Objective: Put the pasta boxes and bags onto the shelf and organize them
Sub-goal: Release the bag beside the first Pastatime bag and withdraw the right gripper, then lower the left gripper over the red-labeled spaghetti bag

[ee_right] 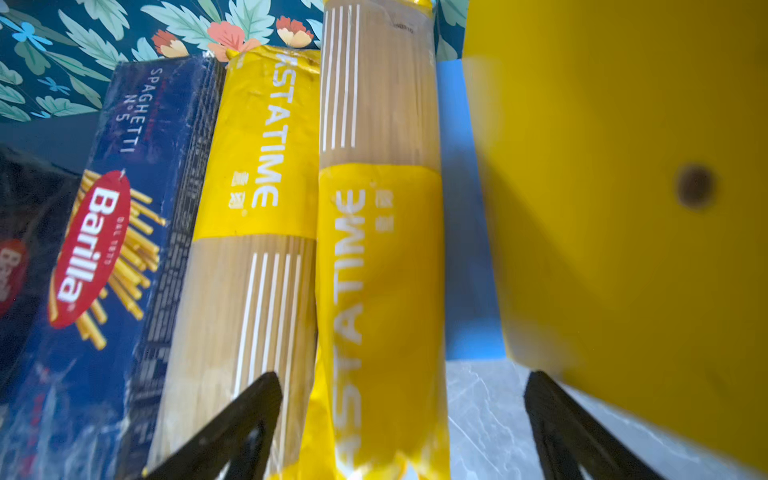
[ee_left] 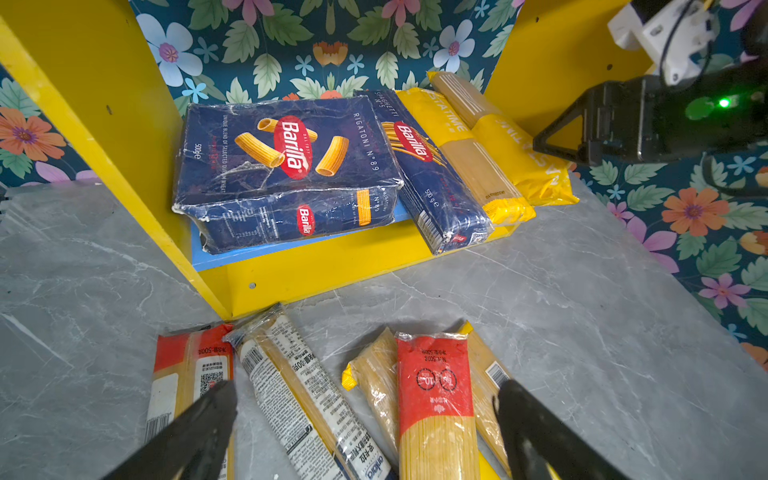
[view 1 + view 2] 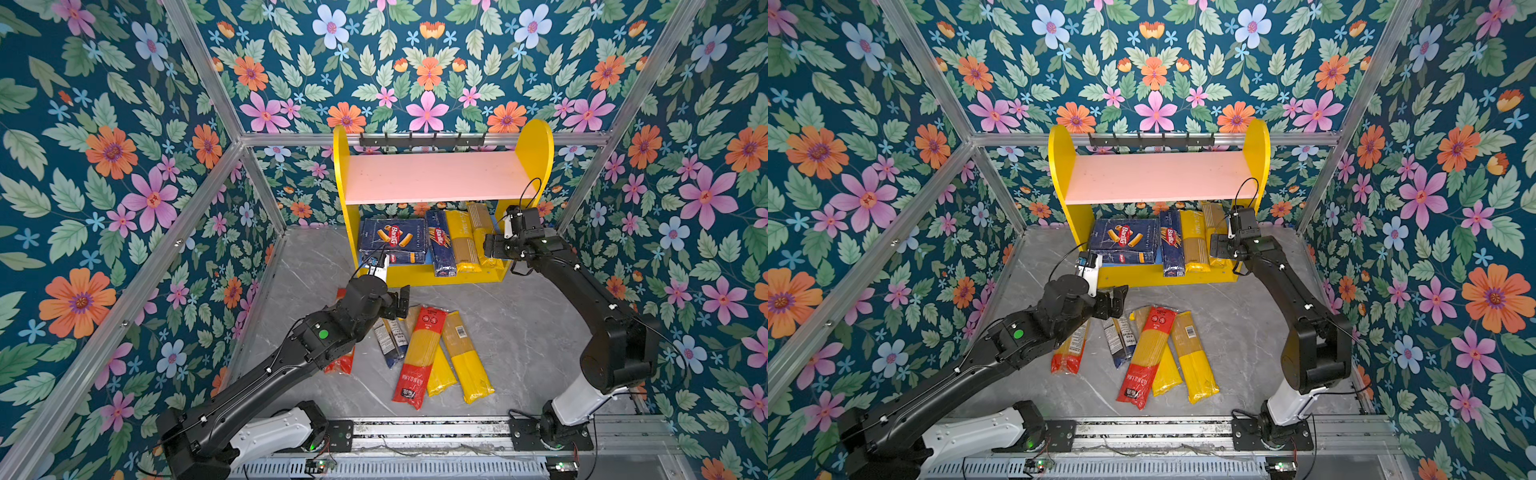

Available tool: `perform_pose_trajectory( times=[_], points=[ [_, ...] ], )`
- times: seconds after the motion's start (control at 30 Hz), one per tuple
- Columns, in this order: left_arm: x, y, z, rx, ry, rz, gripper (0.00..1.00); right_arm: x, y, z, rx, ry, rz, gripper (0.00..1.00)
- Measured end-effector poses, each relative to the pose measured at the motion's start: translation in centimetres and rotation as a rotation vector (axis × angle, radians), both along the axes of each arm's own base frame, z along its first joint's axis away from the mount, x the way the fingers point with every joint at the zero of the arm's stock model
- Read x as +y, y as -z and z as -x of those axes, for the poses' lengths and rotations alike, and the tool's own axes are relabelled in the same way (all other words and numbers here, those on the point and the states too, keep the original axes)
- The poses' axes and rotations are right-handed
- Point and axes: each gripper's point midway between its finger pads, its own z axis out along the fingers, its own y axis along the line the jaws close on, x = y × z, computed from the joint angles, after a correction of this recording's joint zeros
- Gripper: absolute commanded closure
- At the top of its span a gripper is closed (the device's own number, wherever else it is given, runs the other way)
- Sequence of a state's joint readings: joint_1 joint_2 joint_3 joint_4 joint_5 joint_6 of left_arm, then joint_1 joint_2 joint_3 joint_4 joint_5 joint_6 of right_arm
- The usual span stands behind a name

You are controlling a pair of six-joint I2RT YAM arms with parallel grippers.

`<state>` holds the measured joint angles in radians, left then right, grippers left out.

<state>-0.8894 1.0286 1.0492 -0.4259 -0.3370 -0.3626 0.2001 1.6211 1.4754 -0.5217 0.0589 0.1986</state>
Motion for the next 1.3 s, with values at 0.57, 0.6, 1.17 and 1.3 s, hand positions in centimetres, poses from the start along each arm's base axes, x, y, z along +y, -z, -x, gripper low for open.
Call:
perform_pose_trajectory(
  times=[0.57, 0.6, 1.17, 1.3],
  points=[
    [3.8, 5.3, 3.6, 0.115, -0.046, 0.060, 0.00, 6.8, 2.1, 17.2, 0.076, -0.146, -0.089, 0.01],
    [3.8, 6.1, 3.8, 0.136, -0.047, 0.064, 0.00, 7.2, 2.6, 18.5, 0.094, -0.161, -0.084, 0.01],
    [-3.0, 19.7, 16.1, 0.364, 0.207, -0.021, 0.00, 6.4, 3.1, 25.2, 0.127, -0.158, -0.101, 0.01],
    [-3.8, 21.3, 17.6, 0.333, 0.197, -0.045, 0.00, 6.2, 3.4, 25.8, 0.125, -0.167, -0.105, 0.01]
  ],
)
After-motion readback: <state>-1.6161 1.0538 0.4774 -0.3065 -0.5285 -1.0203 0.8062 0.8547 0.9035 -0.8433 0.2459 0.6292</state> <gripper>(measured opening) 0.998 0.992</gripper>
